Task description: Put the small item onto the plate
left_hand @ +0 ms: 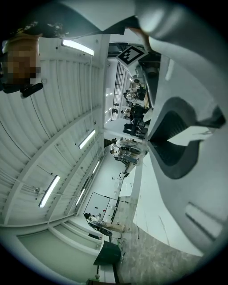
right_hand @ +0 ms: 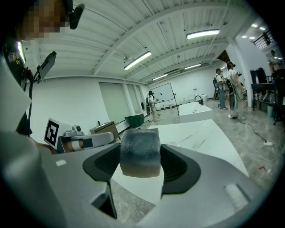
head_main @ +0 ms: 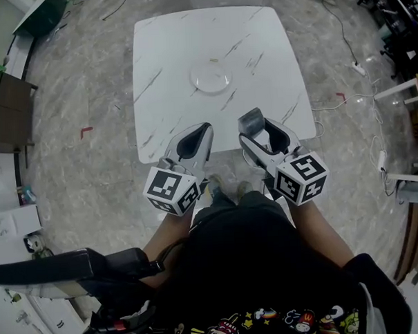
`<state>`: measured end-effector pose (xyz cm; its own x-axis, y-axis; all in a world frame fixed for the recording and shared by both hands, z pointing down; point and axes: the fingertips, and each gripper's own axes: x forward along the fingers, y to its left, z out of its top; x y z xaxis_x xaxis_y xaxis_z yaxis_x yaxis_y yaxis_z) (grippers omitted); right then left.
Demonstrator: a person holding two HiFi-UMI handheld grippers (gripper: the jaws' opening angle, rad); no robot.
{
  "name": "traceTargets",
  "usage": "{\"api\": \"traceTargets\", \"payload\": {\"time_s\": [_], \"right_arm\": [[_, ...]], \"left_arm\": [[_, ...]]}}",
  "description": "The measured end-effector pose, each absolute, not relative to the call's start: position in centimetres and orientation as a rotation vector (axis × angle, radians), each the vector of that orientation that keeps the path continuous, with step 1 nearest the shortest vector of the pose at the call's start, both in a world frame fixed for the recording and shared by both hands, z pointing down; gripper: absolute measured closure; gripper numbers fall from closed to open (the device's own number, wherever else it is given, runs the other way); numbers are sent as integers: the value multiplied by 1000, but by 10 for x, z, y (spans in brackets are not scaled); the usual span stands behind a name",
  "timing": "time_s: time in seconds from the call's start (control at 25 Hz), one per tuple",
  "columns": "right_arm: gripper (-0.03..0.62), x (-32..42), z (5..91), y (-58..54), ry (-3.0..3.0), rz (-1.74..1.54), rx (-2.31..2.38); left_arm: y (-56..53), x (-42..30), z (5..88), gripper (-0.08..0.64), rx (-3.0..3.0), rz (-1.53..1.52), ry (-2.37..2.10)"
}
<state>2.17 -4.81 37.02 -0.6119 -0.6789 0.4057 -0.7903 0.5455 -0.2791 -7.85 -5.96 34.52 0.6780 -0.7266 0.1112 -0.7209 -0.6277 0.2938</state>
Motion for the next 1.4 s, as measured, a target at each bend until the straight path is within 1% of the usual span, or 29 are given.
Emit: {"api": "traceTargets", "payload": {"time_s": [0.52,1.04,1.4], "right_arm": [[282,28,395,-120,-2570,693,1043],[282,28,400,-189,-2589,633,907],[282,21,427,-217,-2557,553,792]], "left_arm": [[-122,-74,357,560,2485,21,-1295],[-168,-69,365,560,2404,33,-1413],[-186,-76,377,560,2352,37,-1459]]}}
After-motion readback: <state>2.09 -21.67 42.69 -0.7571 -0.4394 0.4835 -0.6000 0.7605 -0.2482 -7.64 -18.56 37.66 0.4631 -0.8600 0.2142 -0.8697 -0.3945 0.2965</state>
